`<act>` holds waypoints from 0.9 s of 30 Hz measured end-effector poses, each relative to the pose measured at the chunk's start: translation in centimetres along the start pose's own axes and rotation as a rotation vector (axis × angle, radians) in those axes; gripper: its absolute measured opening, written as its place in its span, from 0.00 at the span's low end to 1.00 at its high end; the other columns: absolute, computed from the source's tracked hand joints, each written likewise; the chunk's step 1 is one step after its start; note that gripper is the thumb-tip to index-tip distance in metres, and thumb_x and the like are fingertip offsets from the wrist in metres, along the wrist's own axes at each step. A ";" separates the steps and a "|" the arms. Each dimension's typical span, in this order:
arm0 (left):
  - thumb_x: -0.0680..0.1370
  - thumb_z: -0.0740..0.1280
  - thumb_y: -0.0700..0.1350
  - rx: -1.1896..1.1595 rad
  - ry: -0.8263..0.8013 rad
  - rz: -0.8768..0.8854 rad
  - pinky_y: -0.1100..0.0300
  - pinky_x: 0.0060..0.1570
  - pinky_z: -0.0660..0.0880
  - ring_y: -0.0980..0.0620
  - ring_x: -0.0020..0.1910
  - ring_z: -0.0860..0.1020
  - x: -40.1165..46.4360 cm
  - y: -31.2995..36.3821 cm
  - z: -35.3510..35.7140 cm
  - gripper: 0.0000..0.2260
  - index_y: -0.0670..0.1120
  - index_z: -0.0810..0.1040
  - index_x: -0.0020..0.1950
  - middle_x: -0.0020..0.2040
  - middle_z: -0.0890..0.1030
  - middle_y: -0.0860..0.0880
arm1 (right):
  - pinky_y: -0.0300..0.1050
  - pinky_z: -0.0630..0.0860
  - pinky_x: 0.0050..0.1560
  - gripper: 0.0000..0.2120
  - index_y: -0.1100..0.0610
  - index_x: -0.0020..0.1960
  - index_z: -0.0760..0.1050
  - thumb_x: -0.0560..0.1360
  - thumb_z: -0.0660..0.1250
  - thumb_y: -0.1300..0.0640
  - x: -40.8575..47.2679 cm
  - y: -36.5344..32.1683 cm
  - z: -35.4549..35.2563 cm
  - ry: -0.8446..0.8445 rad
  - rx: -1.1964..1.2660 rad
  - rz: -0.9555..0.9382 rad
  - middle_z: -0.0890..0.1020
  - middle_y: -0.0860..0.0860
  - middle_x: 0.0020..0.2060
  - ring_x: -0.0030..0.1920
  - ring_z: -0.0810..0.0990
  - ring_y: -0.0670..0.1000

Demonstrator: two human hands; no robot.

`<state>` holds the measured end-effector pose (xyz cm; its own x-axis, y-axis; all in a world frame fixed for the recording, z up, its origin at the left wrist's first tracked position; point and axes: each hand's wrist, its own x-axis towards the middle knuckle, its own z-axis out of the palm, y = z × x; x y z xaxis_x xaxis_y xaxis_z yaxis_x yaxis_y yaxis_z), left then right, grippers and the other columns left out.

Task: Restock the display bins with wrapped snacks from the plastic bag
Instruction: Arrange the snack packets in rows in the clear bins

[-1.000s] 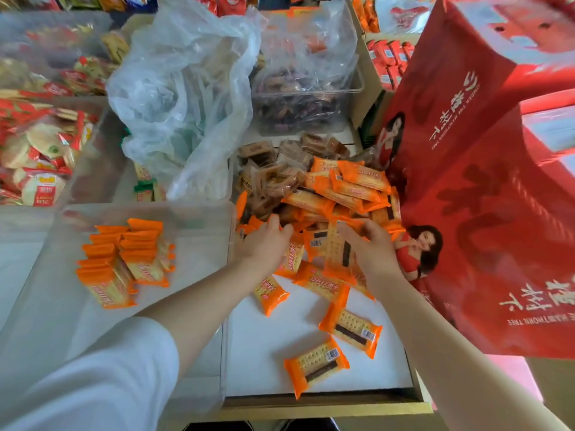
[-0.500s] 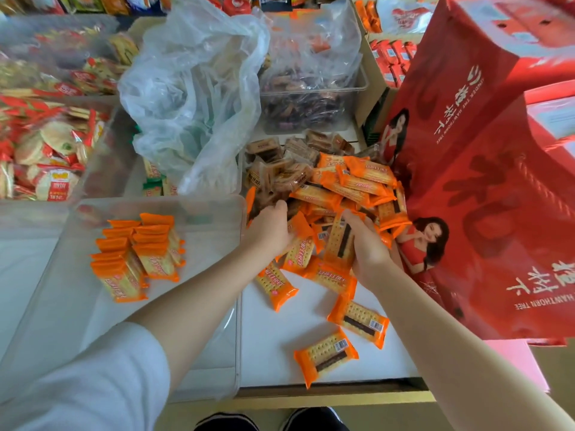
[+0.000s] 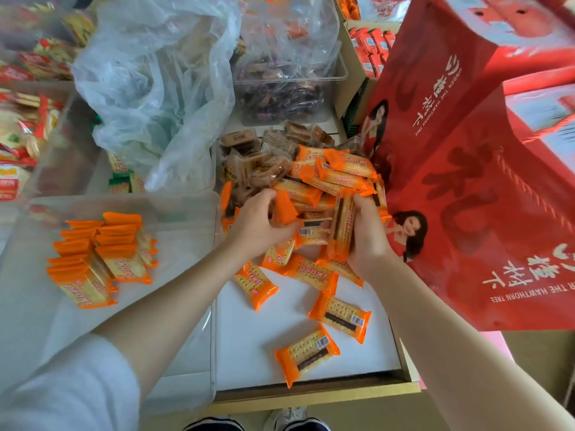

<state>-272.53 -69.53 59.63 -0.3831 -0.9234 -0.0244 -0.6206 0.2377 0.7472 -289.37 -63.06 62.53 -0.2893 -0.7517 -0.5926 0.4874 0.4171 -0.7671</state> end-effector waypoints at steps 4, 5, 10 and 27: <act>0.70 0.73 0.39 -0.614 0.153 -0.062 0.63 0.48 0.74 0.60 0.44 0.79 -3.7 1.2 -5.0 0.18 0.52 0.68 0.53 0.47 0.79 0.53 | 0.39 0.75 0.27 0.19 0.59 0.39 0.73 0.79 0.51 0.50 -1.7 -1.0 3.1 -0.173 0.016 -0.015 0.76 0.53 0.31 0.31 0.76 0.50; 0.70 0.72 0.38 -0.660 0.196 -0.054 0.63 0.46 0.75 0.60 0.43 0.79 -4.6 0.8 -6.4 0.20 0.51 0.67 0.56 0.47 0.79 0.51 | 0.40 0.76 0.32 0.16 0.60 0.42 0.73 0.80 0.52 0.54 -2.3 -1.1 4.4 -0.222 0.035 -0.039 0.78 0.53 0.33 0.33 0.77 0.50; 0.63 0.73 0.59 -0.433 0.226 -0.071 0.57 0.40 0.76 0.58 0.34 0.77 -8.1 -4.1 -13.5 0.17 0.65 0.72 0.48 0.38 0.78 0.58 | 0.52 0.80 0.48 0.06 0.58 0.54 0.74 0.78 0.63 0.60 -3.3 0.8 10.8 -0.426 -0.159 -0.182 0.81 0.56 0.47 0.49 0.81 0.57; 0.74 0.69 0.52 0.296 -0.215 0.094 0.53 0.46 0.72 0.46 0.48 0.77 -2.7 -14.5 -19.0 0.13 0.50 0.74 0.55 0.48 0.78 0.49 | 0.50 0.75 0.49 0.06 0.60 0.42 0.80 0.68 0.65 0.63 2.0 9.9 21.9 0.077 -1.915 -0.915 0.83 0.56 0.36 0.41 0.81 0.58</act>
<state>-249.50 -76.22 61.43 -0.5626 -0.8169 -0.1272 -0.7351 0.4239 0.5291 -267.13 -71.64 59.10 0.0528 -0.9980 0.0340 -0.9984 -0.0522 0.0196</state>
